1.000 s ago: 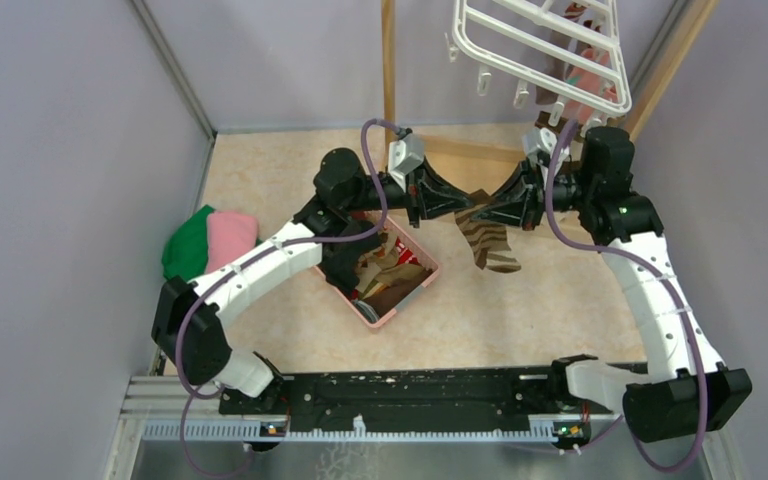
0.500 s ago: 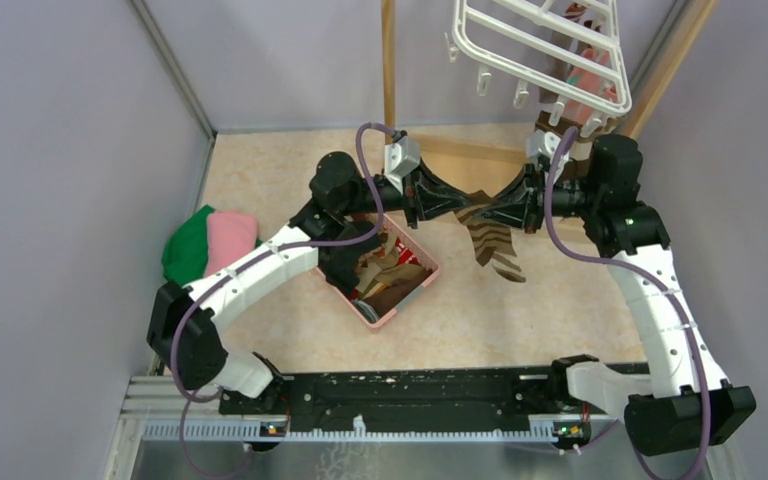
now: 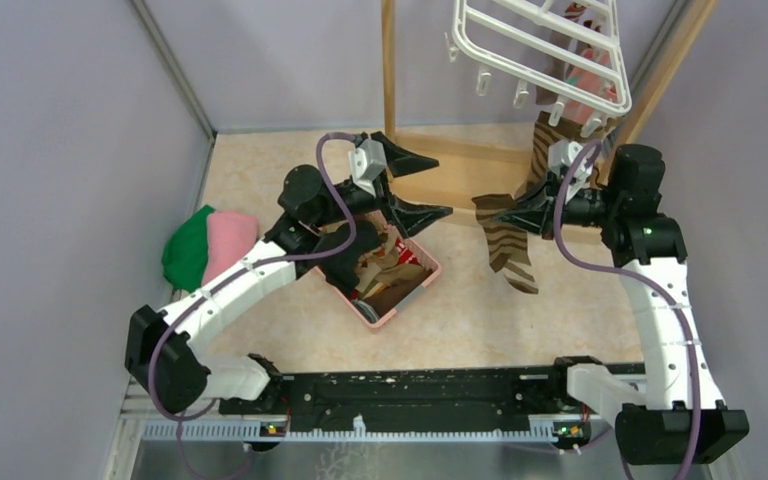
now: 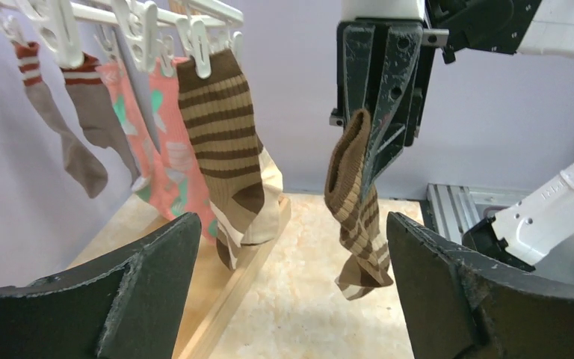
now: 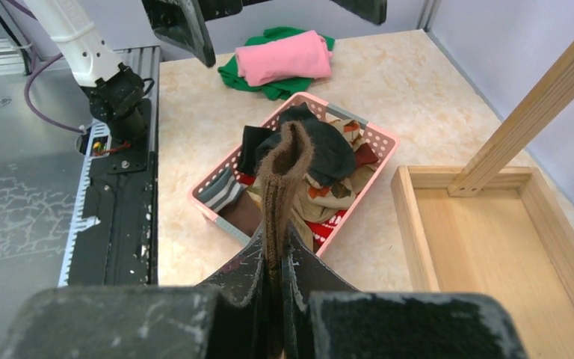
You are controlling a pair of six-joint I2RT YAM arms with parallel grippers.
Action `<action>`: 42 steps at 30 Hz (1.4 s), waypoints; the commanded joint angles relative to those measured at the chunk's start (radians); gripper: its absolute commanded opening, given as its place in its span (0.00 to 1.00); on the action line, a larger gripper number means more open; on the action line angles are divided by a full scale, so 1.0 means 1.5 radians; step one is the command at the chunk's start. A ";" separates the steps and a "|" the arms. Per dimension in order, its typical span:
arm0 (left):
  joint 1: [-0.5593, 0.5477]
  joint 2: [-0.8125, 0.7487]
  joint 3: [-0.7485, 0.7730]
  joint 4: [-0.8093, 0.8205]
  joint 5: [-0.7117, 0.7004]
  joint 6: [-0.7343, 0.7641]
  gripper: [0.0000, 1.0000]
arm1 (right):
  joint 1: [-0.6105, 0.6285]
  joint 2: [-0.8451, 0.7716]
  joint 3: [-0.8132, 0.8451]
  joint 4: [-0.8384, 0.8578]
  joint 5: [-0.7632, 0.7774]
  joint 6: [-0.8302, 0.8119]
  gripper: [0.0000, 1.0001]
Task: Clip the socks to the hanger
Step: Pick up the sock from the bin, then open the clamp at the hanger.
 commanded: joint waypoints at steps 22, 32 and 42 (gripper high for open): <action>-0.008 0.299 0.323 0.207 0.079 -0.190 0.92 | -0.151 -0.055 -0.096 0.151 -0.071 0.101 0.00; -0.011 0.337 0.232 0.453 -0.016 -0.217 0.99 | -0.152 -0.050 -0.104 0.150 -0.081 0.095 0.00; -0.009 0.438 0.343 0.439 -0.080 -0.243 0.99 | -0.152 -0.047 -0.104 0.144 -0.085 0.088 0.00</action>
